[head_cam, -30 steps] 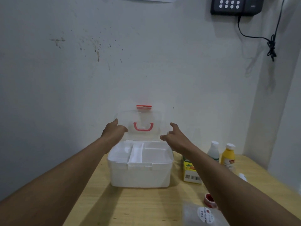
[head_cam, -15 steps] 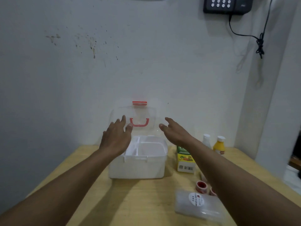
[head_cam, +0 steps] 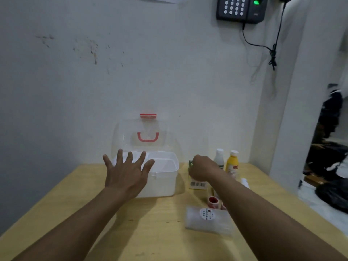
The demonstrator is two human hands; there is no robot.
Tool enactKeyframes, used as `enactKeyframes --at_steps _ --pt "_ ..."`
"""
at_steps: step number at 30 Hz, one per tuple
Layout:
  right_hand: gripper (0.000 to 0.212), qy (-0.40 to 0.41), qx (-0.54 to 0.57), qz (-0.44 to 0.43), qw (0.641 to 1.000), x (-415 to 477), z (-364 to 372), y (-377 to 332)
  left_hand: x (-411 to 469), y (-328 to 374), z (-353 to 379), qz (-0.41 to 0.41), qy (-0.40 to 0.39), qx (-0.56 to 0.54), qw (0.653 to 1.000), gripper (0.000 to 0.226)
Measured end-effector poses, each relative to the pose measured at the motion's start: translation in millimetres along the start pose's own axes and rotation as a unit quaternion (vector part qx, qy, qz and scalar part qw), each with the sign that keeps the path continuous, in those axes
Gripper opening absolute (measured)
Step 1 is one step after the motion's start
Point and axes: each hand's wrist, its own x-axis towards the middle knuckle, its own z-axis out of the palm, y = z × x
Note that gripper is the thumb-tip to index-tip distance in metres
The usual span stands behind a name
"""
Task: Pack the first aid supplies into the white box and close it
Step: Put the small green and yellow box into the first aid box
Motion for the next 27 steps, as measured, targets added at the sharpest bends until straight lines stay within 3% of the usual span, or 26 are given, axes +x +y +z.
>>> enactKeyframes --at_steps 7,13,20,27 --pt "0.049 0.01 -0.072 -0.015 0.997 -2 18 7 -2 -4 4 0.013 0.02 -0.003 1.0 0.081" --pt "0.048 0.018 -0.034 0.007 0.999 -3 11 9 -5 -4 5 0.007 0.033 -0.013 0.999 0.08" --pt "0.04 0.135 0.033 0.001 0.99 -7 -31 5 -6 -8 7 -0.014 0.06 -0.056 0.997 0.086" --pt "0.044 0.152 0.093 -0.042 0.983 -1 -72 -7 -9 -9 5 -0.044 0.055 -0.118 0.99 0.069"
